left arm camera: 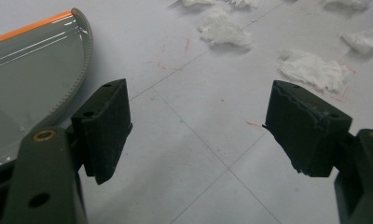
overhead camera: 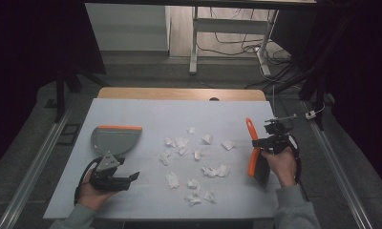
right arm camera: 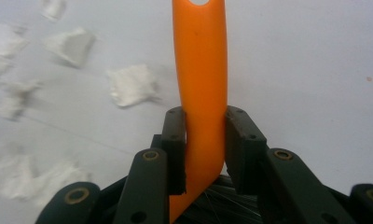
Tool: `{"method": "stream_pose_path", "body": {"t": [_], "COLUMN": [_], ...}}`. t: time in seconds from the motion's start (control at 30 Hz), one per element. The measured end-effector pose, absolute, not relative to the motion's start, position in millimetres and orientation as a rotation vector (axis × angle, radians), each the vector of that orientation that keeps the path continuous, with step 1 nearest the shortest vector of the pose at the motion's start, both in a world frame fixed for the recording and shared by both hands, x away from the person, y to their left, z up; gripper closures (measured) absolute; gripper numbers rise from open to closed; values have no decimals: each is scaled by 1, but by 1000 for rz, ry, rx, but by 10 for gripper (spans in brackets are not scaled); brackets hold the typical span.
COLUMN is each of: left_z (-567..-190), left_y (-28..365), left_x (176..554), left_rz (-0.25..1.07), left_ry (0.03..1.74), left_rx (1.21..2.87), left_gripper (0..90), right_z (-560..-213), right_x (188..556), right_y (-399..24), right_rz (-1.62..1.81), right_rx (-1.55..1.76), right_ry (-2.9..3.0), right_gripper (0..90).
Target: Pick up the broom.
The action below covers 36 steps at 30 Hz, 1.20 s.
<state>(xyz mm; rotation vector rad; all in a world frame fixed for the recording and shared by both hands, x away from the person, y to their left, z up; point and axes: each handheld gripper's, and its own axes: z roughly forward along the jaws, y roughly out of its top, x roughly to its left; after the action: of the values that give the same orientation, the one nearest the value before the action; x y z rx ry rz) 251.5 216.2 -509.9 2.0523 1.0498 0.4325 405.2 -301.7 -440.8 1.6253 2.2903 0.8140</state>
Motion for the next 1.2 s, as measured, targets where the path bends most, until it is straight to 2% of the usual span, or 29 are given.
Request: {"method": "stream_pose_path", "body": {"t": [0.47,0.87,1.2], "left_z": [-500,-483,-467], "left_y": [204,160,105], "left_x": [253,261,273], "left_rz": [444,434,375], "left_ry": [1016,916,782], "left_rx": [2039,2048,2061], "left_gripper": [234,234,226], "right_z": [-410,-400,-391], "right_x": [390,384,381], "right_y": [-303,-295,-274], "right_rz": [1186,1405,1502], "right_rx": [1563,1484,1413], "right_ry": [2235,2225,2226], "right_gripper": [713,713,713]}}
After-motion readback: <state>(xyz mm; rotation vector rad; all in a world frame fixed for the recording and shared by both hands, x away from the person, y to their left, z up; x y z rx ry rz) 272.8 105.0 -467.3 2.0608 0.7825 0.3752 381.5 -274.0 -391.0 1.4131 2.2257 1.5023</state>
